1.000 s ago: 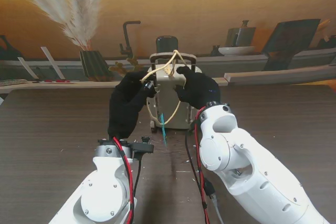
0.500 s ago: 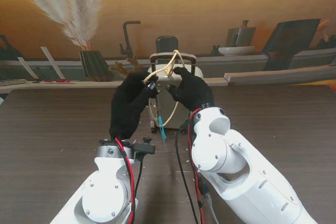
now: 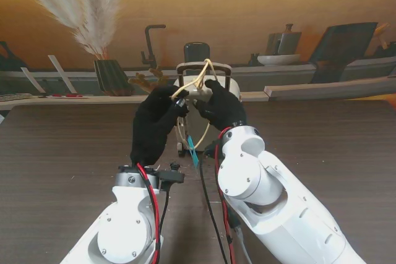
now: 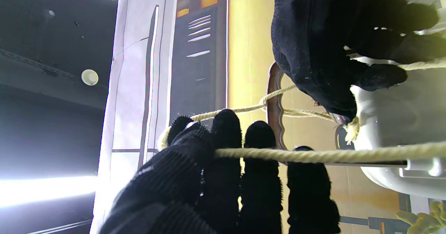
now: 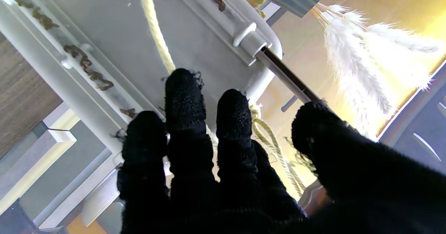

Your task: Attach a luggage tag to a suitcase

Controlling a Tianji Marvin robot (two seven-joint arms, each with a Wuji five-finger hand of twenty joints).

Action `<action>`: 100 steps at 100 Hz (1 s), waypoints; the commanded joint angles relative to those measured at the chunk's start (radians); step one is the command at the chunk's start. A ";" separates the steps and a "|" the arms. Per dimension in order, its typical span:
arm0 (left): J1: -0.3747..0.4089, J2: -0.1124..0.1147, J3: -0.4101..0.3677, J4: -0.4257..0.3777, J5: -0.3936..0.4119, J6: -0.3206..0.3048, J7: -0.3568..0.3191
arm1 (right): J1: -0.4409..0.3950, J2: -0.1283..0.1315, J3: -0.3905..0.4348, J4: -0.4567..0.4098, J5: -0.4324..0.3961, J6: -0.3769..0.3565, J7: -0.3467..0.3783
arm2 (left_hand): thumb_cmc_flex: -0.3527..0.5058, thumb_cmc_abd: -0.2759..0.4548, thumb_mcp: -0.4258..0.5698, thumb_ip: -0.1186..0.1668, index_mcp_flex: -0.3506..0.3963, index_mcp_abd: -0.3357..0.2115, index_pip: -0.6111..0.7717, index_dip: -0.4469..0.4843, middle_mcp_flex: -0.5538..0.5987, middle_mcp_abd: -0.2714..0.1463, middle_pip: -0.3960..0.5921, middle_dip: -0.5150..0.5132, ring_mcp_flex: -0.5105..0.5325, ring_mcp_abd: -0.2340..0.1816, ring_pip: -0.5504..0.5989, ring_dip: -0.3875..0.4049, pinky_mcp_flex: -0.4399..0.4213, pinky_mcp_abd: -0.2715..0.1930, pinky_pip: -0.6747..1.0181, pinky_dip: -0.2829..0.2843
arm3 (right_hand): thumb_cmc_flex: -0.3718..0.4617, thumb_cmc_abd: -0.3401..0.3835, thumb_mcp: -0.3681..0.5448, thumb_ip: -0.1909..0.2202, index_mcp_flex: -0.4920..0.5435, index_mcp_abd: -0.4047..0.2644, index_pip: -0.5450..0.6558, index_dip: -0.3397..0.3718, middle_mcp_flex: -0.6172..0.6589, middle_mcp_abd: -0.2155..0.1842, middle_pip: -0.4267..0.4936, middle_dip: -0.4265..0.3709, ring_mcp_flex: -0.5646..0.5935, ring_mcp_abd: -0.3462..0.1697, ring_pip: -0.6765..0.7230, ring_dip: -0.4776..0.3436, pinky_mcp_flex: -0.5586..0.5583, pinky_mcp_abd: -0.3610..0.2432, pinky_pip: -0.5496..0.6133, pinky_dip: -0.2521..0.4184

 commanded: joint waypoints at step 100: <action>-0.006 0.001 0.014 -0.005 0.007 0.011 -0.024 | -0.021 -0.087 0.045 0.010 0.370 -0.089 -0.146 | 0.028 -0.015 -0.045 0.018 0.013 -0.024 -0.008 -0.011 0.003 -0.009 -0.010 0.005 0.001 -0.003 -0.011 -0.026 0.000 -0.067 0.002 0.013 | -0.107 -0.097 0.055 0.014 0.087 -0.330 0.204 0.166 -0.163 0.022 0.009 0.001 -0.146 0.003 -0.017 0.004 -0.112 -0.009 -0.056 0.016</action>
